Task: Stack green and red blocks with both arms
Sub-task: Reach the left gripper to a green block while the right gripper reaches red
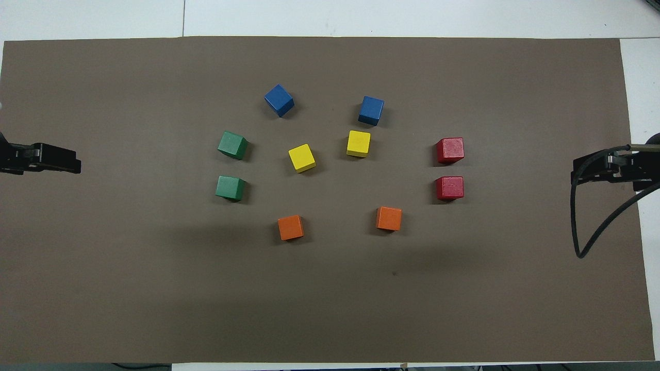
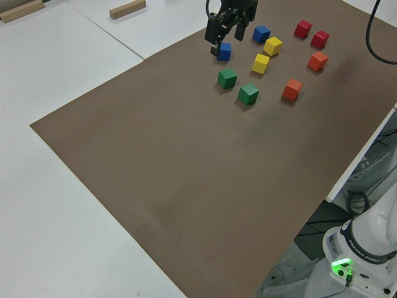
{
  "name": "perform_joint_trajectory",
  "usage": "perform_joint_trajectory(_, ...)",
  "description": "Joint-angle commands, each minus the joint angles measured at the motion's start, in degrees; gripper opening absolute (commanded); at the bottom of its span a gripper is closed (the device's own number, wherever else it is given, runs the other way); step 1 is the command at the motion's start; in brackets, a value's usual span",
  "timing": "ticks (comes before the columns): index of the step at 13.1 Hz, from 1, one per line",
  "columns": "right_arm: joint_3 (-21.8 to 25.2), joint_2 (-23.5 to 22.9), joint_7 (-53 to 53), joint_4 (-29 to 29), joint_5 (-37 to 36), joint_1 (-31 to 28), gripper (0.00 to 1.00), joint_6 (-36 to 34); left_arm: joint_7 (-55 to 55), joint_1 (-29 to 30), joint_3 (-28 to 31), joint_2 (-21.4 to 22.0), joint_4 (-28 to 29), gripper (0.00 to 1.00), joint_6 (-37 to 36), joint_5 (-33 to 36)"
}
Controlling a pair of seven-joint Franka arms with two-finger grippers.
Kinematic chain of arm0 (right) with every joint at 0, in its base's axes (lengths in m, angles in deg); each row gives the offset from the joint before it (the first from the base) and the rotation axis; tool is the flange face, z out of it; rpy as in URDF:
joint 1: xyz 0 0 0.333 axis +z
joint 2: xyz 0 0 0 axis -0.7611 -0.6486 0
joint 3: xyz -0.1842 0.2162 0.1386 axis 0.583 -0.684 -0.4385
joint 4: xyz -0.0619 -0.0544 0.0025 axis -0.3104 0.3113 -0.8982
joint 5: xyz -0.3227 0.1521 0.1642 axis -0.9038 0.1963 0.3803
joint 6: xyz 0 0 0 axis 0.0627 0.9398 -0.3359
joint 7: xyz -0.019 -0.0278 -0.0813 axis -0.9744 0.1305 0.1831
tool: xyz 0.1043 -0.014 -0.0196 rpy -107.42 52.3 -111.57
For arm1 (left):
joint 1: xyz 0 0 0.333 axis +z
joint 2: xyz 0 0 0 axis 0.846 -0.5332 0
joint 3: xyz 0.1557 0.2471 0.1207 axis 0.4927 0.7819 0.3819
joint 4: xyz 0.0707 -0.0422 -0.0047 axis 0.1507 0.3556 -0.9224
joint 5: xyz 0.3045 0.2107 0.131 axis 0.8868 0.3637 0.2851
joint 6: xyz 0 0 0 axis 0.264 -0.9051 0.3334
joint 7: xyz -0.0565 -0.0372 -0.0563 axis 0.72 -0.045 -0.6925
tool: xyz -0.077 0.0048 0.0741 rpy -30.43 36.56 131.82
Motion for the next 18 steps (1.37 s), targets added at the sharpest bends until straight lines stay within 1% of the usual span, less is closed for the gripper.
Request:
perform_joint_trajectory(1,-0.42,-0.37,-0.6,0.99,0.39,-1.02,1.0,-1.54,0.69,-0.05,-0.11,0.32,0.2,1.0,-0.36,1.05)
perform_joint_trajectory(6,-0.42,-0.28,-0.61,0.9,0.31,-1.1,1.0,-1.54,0.07,0.3,-0.11,0.41,0.37,1.0,-0.18,1.05)
perform_joint_trajectory(7,-0.51,-0.28,-0.69,0.9,0.3,-1.02,1.0,-1.54,0.07,0.3,-0.11,0.85,1.51,1.0,0.17,0.96)
perform_joint_trajectory(9,-0.42,-0.28,-0.69,0.81,0.3,-1.1,1.0,-1.54,1.21,-1.62,-0.37,2.51,5.01,1.0,1.3,0.96)
perform_joint_trajectory(10,-0.42,-0.28,-0.61,0.81,0.39,-1.1,1.0,-1.63,1.56,-3.11,-0.37,2.87,6.86,1.0,3.84,0.96)
perform_joint_trajectory(11,-0.42,-0.28,-0.43,0.81,0.39,-1.28,1.0,-1.63,1.83,-4.52,-0.37,4.09,10.36,1.0,7.25,0.87)
perform_joint_trajectory(13,-0.51,-0.2,-0.43,0.73,0.3,-1.54,1.0,-1.45,9.43,-8.38,-0.37,6.03,16.08,1.0,12.54,0.78)
perform_joint_trajectory(14,-0.51,-0.2,-0.34,0.03,0.3,-1.54,1.0,-0.58,11.3,-11.1,-0.37,6.39,19.07,1.0,15.26,0.78)
perform_joint_trajectory(15,-0.51,-0.11,-0.25,-0.15,0.39,-1.54,1.0,-0.31,11.58,-12.08,-0.37,6.39,21.27,1.0,17.64,0.78)
perform_joint_trajectory(16,-0.6,-0.02,-0.25,-0.15,0.39,-1.37,1.0,-0.57,10.98,-12.79,-0.46,5.69,22.95,1.0,20.27,0.52)
perform_joint_trajectory(17,-0.51,0.41,-0.6,-1.46,0.39,-0.85,1.0,-0.14,11.06,-15.14,-0.46,3.51,24.44,1.0,24.56,0.35)
perform_joint_trajectory(18,-0.6,1.2,-0.52,-3.3,0.39,-0.84,1.0,1.78,11.06,-17.08,-0.46,1.23,25.15,1.0,28.61,0.34)
